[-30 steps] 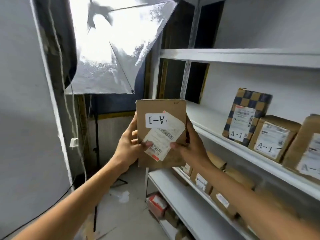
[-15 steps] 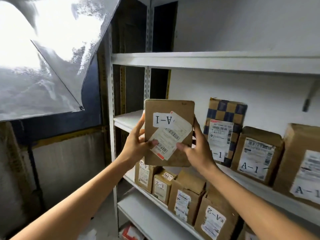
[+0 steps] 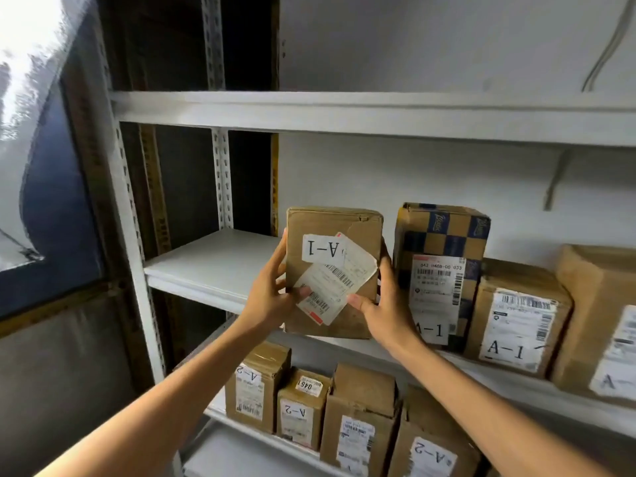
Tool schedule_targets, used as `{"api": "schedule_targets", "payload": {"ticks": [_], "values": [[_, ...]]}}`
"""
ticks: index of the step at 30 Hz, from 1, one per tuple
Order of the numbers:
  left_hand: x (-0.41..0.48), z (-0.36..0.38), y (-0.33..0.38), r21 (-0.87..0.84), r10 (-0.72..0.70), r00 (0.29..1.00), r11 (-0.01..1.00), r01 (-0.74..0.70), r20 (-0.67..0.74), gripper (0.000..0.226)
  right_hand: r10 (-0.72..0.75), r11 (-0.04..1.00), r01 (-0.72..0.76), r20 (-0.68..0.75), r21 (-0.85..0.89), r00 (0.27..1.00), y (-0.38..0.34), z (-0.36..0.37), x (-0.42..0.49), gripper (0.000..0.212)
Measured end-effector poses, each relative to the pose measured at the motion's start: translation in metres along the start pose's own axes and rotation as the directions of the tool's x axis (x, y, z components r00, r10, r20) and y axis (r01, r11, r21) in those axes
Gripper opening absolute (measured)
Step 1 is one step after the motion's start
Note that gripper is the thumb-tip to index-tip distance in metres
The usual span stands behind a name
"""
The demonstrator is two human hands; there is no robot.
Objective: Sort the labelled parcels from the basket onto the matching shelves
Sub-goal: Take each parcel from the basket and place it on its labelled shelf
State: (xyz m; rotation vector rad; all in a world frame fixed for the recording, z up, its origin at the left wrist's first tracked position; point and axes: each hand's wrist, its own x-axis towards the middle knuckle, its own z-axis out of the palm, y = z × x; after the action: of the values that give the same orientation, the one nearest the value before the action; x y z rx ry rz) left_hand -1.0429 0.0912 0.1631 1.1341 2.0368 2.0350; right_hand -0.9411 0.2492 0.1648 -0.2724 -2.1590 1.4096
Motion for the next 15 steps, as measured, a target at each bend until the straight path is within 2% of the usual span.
{"api": "schedule_targets", "payload": {"ticks": [3, 6, 10, 15], "values": [[0.015, -0.005, -0.019, 0.006, 0.006, 1.000, 1.000, -0.006, 0.023, 0.087, 0.054, 0.997, -0.055, -0.035, -0.049, 0.998, 0.008, 0.010, 0.008, 0.088], [0.029, -0.010, -0.036, 0.034, 0.023, 0.997, 0.999, -0.026, 0.070, 0.087, 0.035, 0.989, -0.048, -0.088, -0.141, 0.996, 0.019, 0.016, 0.011, 0.090], [0.041, -0.008, -0.053, 0.038, 0.025, 0.995, 0.999, -0.029, 0.099, 0.086, 0.026, 0.967, -0.045, -0.080, -0.250, 0.996, 0.026, 0.016, 0.015, 0.087], [0.053, -0.001, -0.065, 0.074, 0.021, 0.990, 0.997, -0.032, 0.138, 0.087, -0.105, 0.915, 0.012, -0.210, -0.402, 0.972, 0.022, 0.017, 0.002, 0.082]]}}
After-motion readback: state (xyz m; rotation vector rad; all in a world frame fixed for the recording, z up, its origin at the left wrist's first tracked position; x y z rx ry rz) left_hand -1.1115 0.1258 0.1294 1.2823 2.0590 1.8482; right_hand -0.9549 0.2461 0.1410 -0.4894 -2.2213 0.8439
